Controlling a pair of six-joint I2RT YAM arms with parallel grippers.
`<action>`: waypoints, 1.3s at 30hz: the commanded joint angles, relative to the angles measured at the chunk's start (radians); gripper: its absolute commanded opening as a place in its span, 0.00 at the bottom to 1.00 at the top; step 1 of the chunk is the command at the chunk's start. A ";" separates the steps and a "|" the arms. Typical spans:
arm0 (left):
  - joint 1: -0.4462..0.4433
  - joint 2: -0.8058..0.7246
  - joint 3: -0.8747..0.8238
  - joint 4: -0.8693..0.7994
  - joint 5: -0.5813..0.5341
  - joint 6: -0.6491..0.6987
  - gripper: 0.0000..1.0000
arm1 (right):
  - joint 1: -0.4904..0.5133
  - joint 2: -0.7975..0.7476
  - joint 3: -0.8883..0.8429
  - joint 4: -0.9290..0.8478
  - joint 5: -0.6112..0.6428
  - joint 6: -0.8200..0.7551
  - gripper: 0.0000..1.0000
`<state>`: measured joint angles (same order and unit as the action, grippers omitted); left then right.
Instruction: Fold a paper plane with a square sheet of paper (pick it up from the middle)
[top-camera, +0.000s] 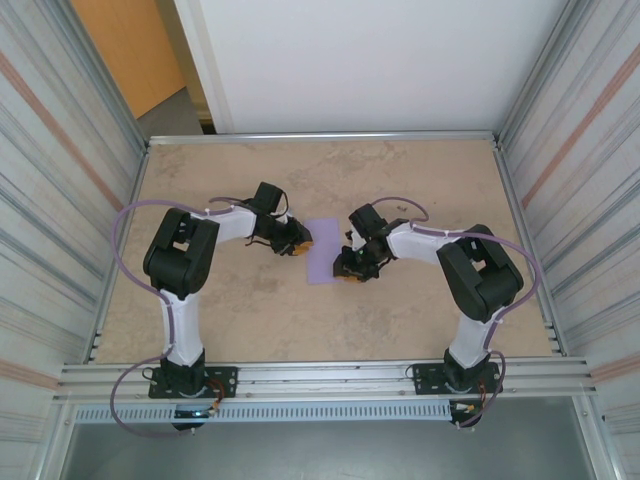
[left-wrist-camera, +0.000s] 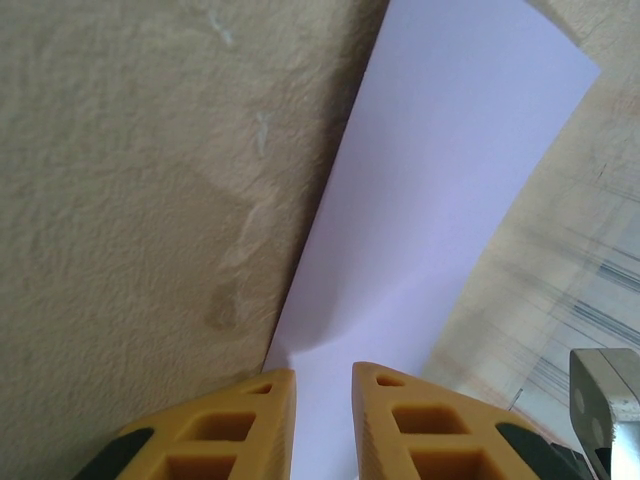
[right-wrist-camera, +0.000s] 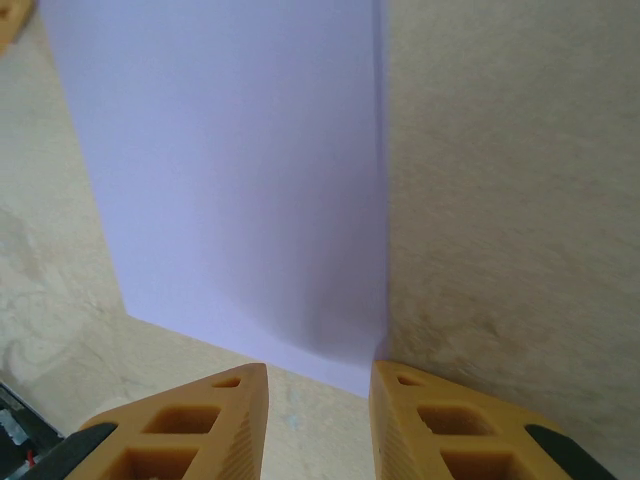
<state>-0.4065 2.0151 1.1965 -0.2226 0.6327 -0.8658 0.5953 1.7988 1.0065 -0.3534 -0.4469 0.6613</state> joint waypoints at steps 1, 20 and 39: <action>0.003 0.073 -0.049 -0.060 -0.067 -0.010 0.22 | 0.011 0.014 0.025 0.043 -0.034 -0.020 0.32; 0.000 -0.062 -0.021 0.049 0.014 0.041 0.24 | -0.029 -0.029 0.005 0.019 0.077 -0.011 0.33; -0.023 0.074 0.150 -0.169 -0.181 0.082 0.23 | -0.030 -0.030 -0.003 0.027 0.104 0.019 0.36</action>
<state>-0.4274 2.0640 1.3209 -0.2943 0.5194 -0.7864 0.5678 1.7882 1.0061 -0.3069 -0.3550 0.6701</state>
